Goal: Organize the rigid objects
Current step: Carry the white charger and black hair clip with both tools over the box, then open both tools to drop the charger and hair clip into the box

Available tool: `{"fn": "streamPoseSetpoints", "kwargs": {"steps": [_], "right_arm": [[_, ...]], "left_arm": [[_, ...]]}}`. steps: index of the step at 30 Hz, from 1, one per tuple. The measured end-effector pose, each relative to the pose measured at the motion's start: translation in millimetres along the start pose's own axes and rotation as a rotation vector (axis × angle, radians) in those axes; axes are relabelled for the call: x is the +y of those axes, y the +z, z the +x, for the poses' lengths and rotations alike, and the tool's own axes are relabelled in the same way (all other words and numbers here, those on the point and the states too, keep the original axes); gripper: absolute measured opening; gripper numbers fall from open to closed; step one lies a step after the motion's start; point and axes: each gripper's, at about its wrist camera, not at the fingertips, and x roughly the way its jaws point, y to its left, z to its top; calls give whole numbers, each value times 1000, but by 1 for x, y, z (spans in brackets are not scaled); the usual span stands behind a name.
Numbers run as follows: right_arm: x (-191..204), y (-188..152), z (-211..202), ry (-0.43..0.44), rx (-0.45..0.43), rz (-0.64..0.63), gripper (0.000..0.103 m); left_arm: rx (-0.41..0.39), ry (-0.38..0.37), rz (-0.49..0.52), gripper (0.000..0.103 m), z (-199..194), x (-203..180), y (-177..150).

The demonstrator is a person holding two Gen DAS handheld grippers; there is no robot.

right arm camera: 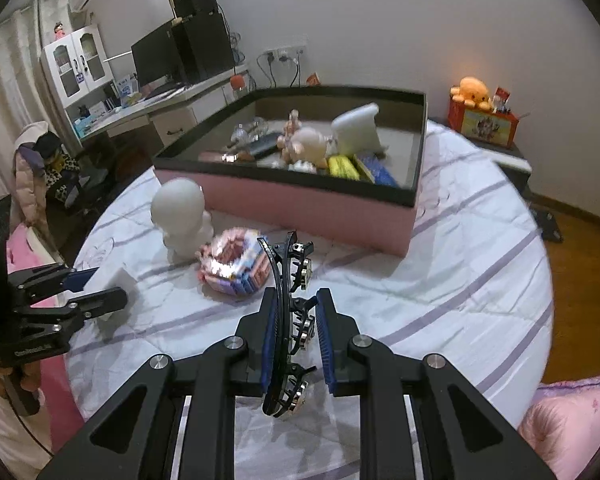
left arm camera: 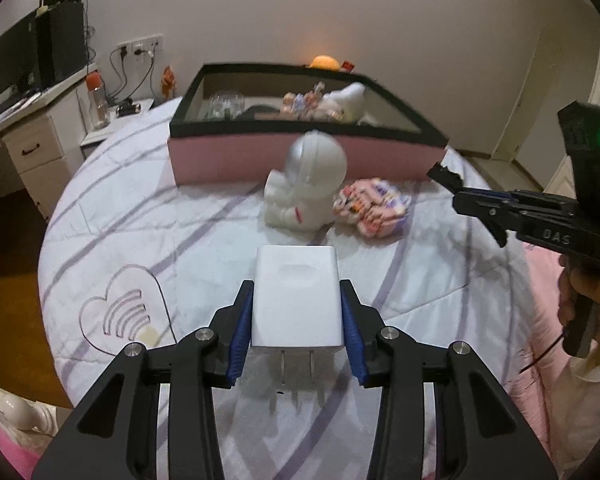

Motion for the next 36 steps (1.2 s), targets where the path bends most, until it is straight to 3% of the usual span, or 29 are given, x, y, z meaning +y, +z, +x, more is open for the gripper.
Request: {"fn": "streamPoseSetpoints", "kwargs": {"steps": [8, 16, 23, 27, 36], "right_arm": [[7, 29, -21, -11, -58, -33, 19], [3, 77, -13, -34, -82, -76, 19], [-5, 138, 26, -40, -45, -117, 19], [-11, 172, 66, -46, 2, -127, 19], [-27, 195, 152, -30, 150, -102, 19]], "left_arm": [[-88, -12, 53, 41, -30, -3, 39], [-127, -34, 129, 41, -24, -3, 103], [-55, -124, 165, 41, 25, 11, 174], [16, -91, 171, 41, 72, 21, 206], [147, -58, 158, 41, 143, 44, 219]]}}
